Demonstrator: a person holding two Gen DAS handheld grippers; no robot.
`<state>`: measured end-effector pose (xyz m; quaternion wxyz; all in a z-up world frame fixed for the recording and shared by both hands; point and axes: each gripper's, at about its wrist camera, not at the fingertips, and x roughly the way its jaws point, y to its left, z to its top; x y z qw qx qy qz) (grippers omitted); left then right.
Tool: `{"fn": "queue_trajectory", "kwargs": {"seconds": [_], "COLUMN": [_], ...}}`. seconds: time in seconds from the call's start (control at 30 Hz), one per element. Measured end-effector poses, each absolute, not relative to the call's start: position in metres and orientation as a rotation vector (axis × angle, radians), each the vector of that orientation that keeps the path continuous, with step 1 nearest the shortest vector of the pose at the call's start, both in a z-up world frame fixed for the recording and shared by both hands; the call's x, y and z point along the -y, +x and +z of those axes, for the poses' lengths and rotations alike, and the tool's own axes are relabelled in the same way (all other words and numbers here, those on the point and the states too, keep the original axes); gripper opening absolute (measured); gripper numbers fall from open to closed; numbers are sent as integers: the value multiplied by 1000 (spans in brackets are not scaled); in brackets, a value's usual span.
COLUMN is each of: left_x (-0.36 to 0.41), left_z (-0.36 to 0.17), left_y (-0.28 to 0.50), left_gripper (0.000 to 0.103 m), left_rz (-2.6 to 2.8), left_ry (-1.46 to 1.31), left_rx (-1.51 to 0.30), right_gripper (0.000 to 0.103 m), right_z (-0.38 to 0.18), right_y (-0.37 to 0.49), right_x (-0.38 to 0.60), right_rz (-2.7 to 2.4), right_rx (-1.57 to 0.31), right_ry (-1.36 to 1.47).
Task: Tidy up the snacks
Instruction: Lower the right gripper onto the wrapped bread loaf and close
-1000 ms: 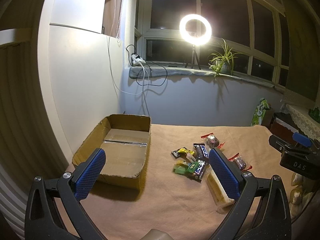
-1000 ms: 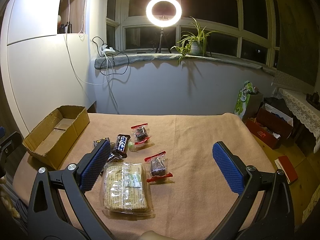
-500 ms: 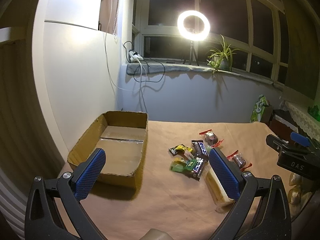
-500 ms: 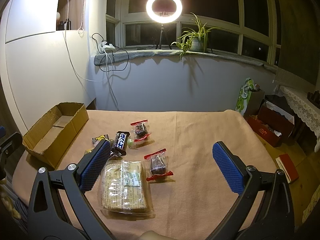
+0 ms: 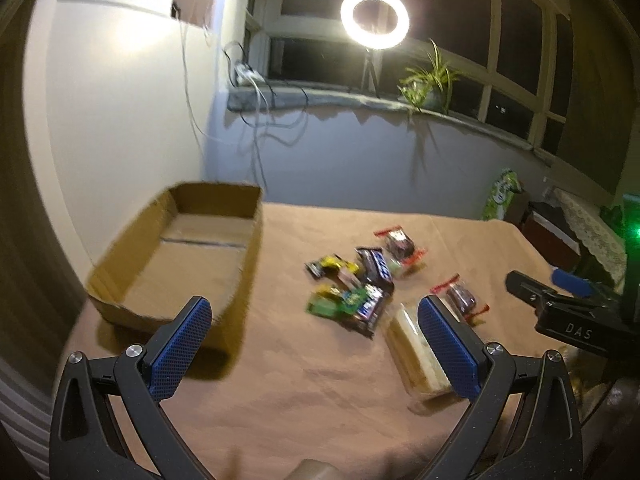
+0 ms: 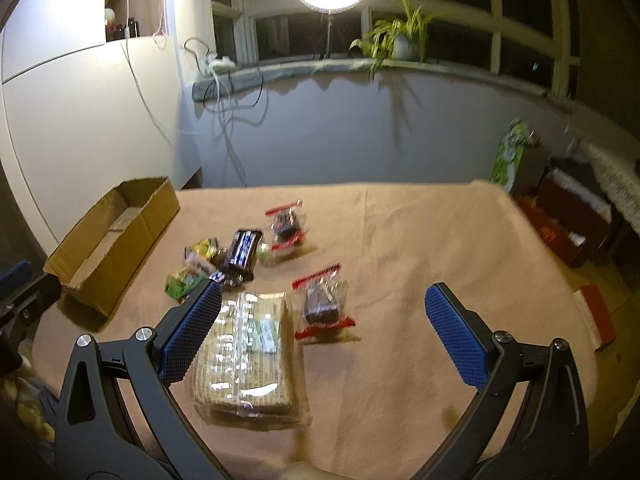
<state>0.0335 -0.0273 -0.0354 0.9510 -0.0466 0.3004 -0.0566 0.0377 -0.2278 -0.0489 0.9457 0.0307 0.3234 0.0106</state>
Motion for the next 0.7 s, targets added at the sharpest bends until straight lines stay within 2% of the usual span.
{"fn": "queue_trajectory", "kwargs": {"seconds": [0.33, 0.53, 0.63, 0.7], "left_x": [45, 56, 61, 63], "left_z": [-73, -88, -94, -100], "left_y": [53, 61, 65, 67], "left_gripper": [102, 97, 94, 90], "left_rz": [-268, -347, -381, -407], "left_ry": [-222, -269, -292, -312], "left_rx": [-792, -866, -904, -931], "right_gripper": [102, 89, 89, 81], "right_z": [-95, -112, -119, -124], "right_y": [65, 74, 79, 82], "right_x": [244, 238, 235, 235], "right_rz": [246, 353, 398, 423], "right_rx": [-882, -978, -1013, -1036], "right_ry": [231, 301, 331, 360]}}
